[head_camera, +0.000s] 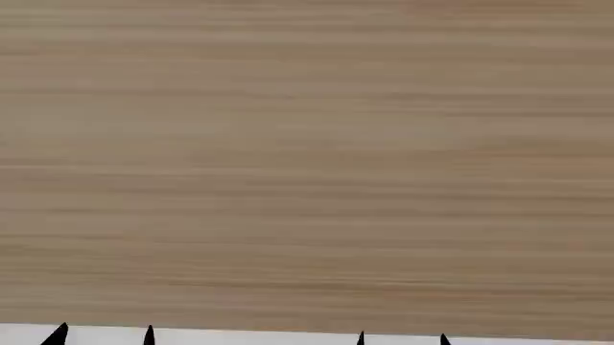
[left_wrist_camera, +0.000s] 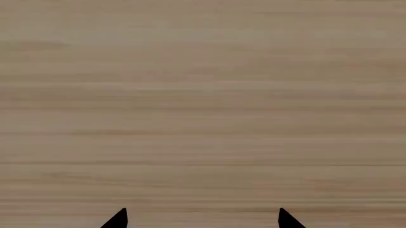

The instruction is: Put the right moka pot on the stove.

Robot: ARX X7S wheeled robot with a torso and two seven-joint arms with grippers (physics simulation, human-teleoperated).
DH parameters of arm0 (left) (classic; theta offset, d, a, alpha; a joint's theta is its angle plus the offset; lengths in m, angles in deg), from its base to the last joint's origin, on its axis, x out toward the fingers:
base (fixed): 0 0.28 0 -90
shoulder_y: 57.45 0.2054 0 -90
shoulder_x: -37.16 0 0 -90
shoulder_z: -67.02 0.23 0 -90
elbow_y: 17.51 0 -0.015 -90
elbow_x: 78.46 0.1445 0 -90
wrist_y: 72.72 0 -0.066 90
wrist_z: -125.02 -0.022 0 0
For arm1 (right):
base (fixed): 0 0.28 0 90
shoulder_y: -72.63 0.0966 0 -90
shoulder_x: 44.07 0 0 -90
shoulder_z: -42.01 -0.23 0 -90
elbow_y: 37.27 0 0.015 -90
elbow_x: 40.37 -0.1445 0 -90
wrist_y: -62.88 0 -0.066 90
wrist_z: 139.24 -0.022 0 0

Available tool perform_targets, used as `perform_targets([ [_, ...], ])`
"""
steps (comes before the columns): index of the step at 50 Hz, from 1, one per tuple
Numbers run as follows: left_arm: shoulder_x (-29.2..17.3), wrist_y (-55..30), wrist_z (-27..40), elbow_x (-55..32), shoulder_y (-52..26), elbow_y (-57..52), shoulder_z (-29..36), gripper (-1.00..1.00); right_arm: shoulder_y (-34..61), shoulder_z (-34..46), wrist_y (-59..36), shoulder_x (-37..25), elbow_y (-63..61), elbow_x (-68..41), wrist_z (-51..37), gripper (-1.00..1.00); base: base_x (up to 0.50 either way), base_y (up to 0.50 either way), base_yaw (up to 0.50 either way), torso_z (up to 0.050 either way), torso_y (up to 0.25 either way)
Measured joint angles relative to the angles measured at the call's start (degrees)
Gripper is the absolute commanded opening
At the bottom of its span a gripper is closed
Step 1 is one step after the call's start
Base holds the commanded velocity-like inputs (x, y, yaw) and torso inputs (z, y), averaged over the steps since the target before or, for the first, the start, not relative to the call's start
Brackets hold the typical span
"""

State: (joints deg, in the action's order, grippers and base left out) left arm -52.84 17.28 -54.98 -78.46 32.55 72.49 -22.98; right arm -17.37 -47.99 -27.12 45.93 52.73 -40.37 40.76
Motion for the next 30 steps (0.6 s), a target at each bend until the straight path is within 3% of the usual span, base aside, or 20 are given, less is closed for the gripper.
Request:
perform_targets([
  [15,-1.5,0.7,1.0,-2.3,0.2,0.5,1.8,1.00,-0.6,1.8,-0.1,-1.6,-0.7,-1.7,-2.0,1.00,0.00,0.00,0.00,0.000,0.000],
  [30,-3.0,2.3,2.2,-5.1,0.1,0.6,3.3,1.00,-0.3,3.3,-0.5,-3.2,-0.2,-3.4,-4.2,1.00,0.00,0.00,0.00,0.031,0.007],
])
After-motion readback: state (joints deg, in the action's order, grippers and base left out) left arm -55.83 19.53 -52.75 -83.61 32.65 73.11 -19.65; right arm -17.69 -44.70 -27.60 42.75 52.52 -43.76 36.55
